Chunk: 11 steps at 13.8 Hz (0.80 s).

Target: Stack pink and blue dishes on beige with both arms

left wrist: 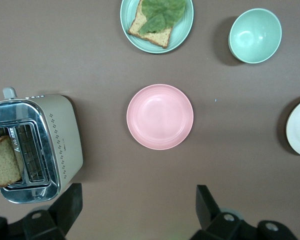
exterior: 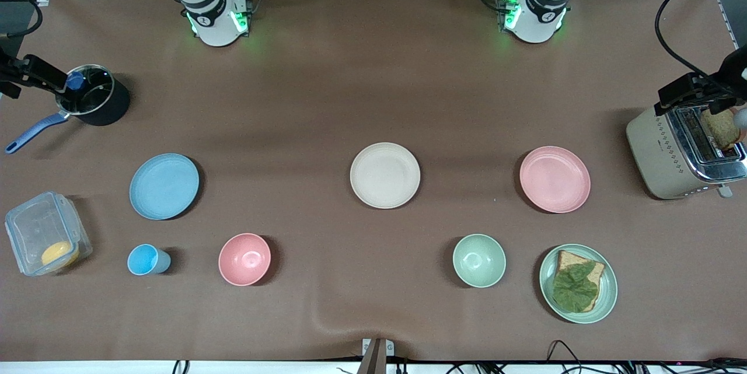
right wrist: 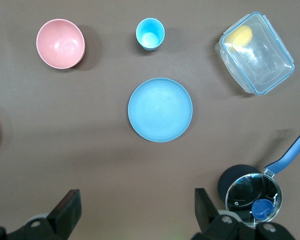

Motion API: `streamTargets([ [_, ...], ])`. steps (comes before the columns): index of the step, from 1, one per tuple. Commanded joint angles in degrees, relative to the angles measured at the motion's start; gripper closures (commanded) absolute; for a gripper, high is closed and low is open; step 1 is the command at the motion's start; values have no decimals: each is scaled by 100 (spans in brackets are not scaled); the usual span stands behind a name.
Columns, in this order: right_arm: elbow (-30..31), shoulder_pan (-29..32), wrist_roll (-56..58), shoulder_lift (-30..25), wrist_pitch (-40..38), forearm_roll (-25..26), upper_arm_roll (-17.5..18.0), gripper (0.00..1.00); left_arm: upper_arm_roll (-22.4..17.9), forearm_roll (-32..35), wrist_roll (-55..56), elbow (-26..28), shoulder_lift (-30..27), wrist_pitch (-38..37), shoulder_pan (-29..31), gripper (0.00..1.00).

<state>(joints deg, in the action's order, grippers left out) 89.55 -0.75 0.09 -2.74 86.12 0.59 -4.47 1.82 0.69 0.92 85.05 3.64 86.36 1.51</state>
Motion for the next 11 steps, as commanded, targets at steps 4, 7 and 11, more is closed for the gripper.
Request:
streamTargets([
  [4, 10, 75, -71, -8, 27, 20, 96, 0, -6, 379, 13, 475, 533, 273, 60, 0],
  [7, 19, 75, -71, -8, 10, 20, 96, 0, 2, 371, 49, 1783, 454, 1616, 375, 0],
  [11, 89, 110, -71, -25, -25, 20, 87, 0, 2, 370, 49, 3331, 506, 3480, 647, 0],
])
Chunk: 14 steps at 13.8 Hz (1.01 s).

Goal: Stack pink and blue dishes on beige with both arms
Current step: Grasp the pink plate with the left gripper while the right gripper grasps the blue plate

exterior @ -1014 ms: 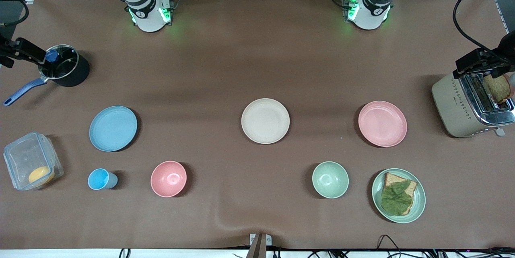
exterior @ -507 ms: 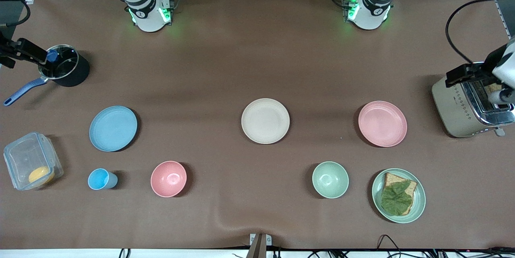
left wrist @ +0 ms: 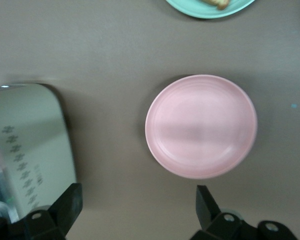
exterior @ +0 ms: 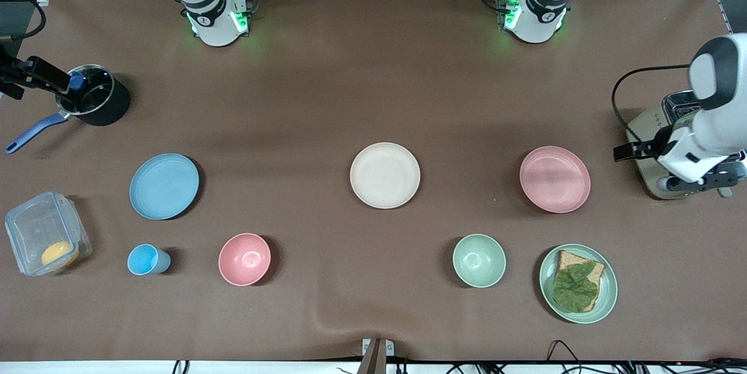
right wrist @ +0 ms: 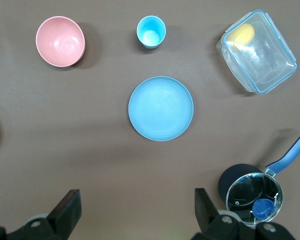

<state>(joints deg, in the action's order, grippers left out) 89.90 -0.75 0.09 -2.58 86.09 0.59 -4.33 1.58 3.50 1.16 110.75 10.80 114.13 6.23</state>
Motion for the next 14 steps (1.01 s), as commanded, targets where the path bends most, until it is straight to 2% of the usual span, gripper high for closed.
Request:
streamTargets([
  [1, 97, 136, -71, -24, -4, 20, 73, 0, 27, 89, 16, 1051, -183, 1081, 272, 0],
  [3, 220, 206, -71, -15, 153, 20, 55, 0, 27, 80, 25, 1500, -78, 1733, 282, 0],
  [7, 396, 522, -62, 318, 364, 11, 55, 0, 36, 27, 16, 1642, 571, 2594, 414, 0],
  [9, 615, 654, -36, 712, 566, -119, 55, 0, 27, 27, 16, 1809, 852, 3270, 414, 0],
  [11, 616, 777, -1, 1318, 602, -182, 55, 0, 36, 27, 7, 1845, 1021, 3528, 493, 0],
  [13, 616, 804, 17, 1846, 943, -182, 55, 0, 27, 27, 7, 1845, 1065, 3537, 493, 13],
  [14, 599, 883, 69, 2127, 1154, -173, 55, 0, 36, 27, 16, 1836, 1100, 3564, 484, 24],
])
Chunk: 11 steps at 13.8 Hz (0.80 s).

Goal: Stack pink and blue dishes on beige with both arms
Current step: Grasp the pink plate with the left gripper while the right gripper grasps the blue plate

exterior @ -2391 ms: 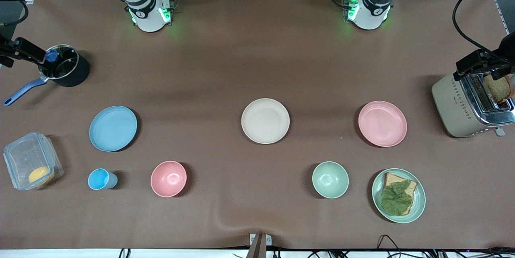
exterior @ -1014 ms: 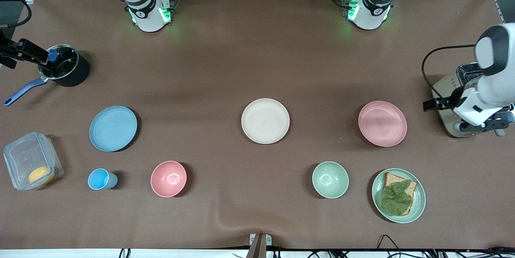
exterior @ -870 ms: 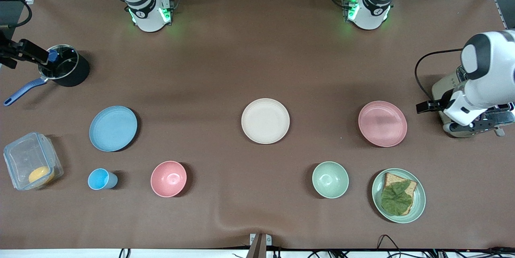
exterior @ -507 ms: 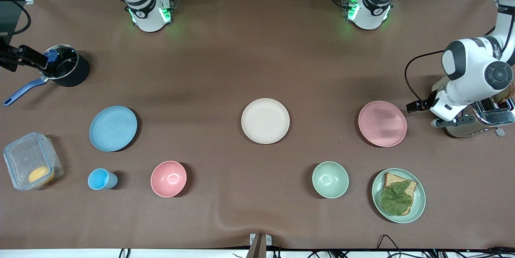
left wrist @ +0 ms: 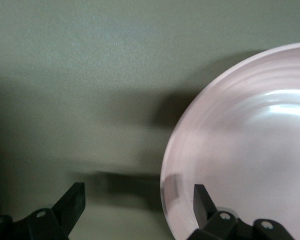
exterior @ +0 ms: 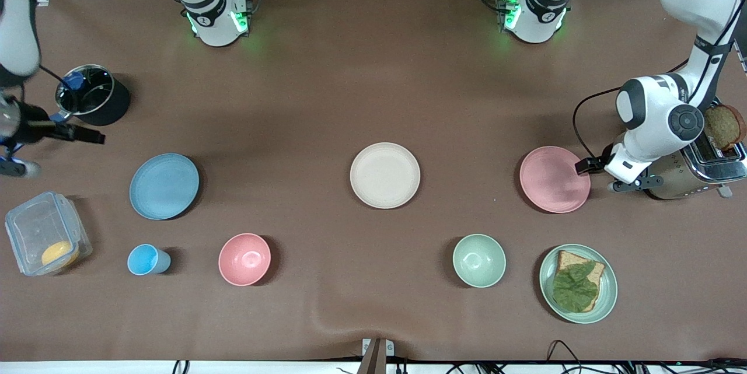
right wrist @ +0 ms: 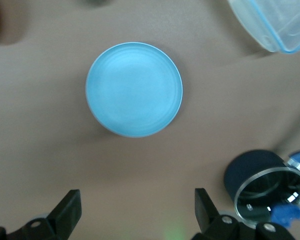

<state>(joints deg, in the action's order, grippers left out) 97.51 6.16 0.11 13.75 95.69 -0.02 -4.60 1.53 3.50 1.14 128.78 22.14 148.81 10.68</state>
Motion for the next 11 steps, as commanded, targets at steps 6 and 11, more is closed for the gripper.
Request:
streamTargets([
  [6, -198, 456, 629, 1673, 1370, -112, 82, 0, 50, 1, 44, 42, 1, 131, 74, 100],
  [11, -171, 632, 1227, 2307, 2058, -121, 91, 0, 242, -104, 45, 25, -657, 26, 92, 100],
])
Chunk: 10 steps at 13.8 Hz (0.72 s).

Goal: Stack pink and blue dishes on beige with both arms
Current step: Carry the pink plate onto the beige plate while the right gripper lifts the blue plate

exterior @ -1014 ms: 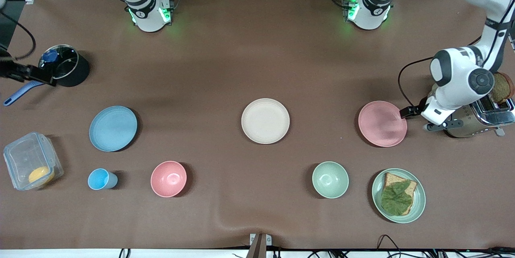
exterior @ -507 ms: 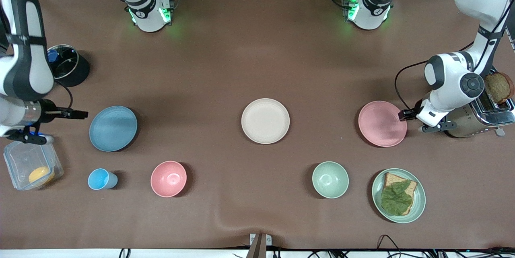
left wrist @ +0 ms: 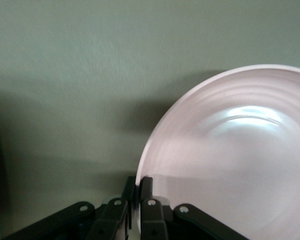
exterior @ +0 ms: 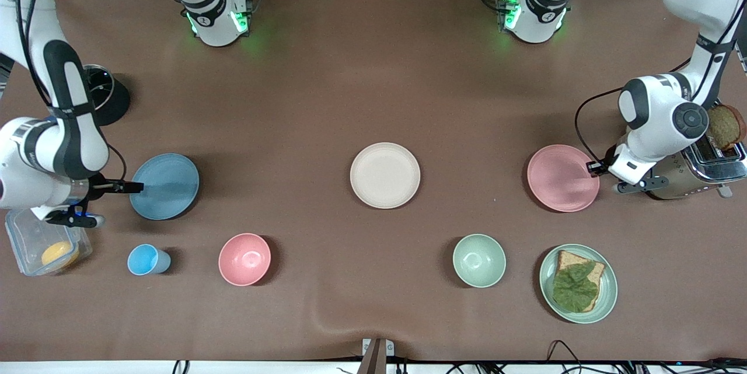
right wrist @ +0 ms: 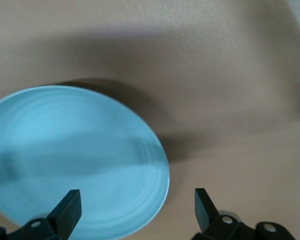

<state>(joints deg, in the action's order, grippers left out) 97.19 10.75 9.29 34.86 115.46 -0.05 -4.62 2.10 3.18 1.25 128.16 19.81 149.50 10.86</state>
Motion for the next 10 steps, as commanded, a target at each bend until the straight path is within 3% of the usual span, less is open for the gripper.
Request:
streamTargets([
  [1, -113, 173, 363, 310, 160, -118, 92, 0, 316, -89, 33, 69, -625, -166, 74, 100],
  [4, -60, 216, 390, 416, 258, -118, 110, 0, 834, -615, 42, -132, -1188, -727, 65, 100],
  [5, -42, 243, 398, 416, 267, -127, 119, 30, 1080, -730, 155, -212, -1294, -973, 65, 100],
  [6, -42, 269, 451, 425, 267, -153, 119, 81, 1308, -766, 382, -282, -1339, -1097, 56, 100],
  [7, -42, 304, 643, 425, 267, -389, 119, 97, 1598, -766, 741, -326, -1339, -1151, 21, 100],
  [10, -24, 349, 1014, 443, 293, -637, 110, 100, 2626, -758, 2348, -510, -1121, -1151, -75, 100],
])
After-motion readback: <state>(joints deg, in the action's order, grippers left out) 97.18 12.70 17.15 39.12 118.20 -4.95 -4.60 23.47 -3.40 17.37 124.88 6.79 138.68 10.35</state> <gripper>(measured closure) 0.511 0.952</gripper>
